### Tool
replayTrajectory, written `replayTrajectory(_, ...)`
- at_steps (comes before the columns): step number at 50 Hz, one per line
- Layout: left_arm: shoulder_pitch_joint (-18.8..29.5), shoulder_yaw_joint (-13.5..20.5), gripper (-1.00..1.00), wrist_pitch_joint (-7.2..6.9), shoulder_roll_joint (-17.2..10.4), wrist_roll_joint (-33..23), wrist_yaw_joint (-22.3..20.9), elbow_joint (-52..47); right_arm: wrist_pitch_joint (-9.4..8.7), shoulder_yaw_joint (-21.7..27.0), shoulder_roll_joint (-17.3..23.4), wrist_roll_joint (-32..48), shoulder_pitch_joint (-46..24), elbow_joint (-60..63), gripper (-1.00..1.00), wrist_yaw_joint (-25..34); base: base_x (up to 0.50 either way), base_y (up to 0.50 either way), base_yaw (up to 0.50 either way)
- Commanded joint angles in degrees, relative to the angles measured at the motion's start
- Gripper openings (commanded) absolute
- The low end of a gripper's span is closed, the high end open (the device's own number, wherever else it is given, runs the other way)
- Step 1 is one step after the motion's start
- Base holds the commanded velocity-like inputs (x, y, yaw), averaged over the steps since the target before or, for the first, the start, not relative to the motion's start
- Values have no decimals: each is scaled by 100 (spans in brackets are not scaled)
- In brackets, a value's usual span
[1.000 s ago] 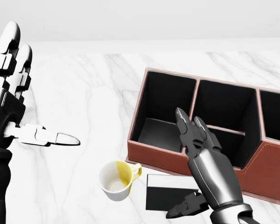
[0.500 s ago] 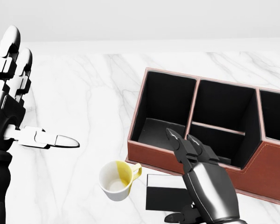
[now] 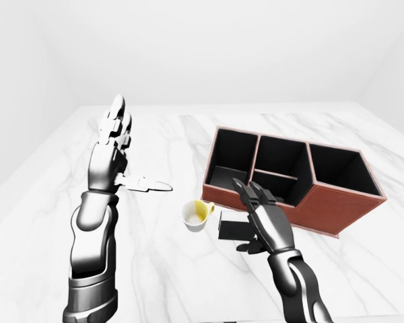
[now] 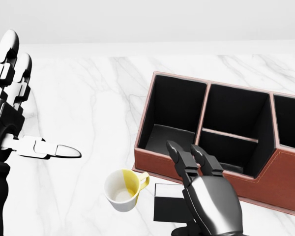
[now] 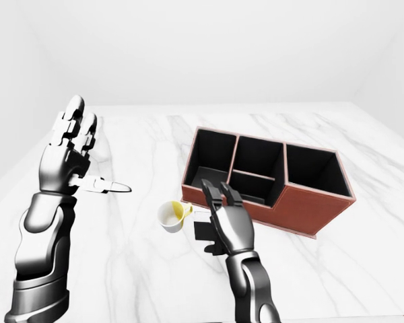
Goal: Pick up the book and place it in the caddy.
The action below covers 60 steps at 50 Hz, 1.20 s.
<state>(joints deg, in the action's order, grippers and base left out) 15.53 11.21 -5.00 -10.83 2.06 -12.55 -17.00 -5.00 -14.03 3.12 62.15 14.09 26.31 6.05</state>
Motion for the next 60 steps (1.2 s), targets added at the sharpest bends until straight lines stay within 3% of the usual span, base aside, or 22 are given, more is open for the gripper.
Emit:
replayTrajectory(1, -42, 50, 100, 0, -20, 29, -25, -7, 0, -174, 28, 425, -36, -398, 73, -477, 0, 0, 0)
replayTrajectory(14, -111, 98, 100, 0, -36, 57, -59, 77, 0, -347, -19, 1030, -291, -1349, 77, -1557, 0, 0, 0)
replayTrajectory(25, -179, 149, 100, 0, -52, 85, -83, 122, 84, -278, -122, 1052, -670, -2540, 80, -2554, 0, 0, 0)
replayTrajectory(30, -211, 133, 100, 0, -42, 79, -84, 134, 20, -271, -164, 1113, -724, -2515, 80, -2515, 0, 0, 0)
replayTrajectory(60, -309, 112, 100, 0, 13, 31, -111, -70, 191, -159, -117, 1075, -855, -3699, 73, -3236, 0, 0, 0)
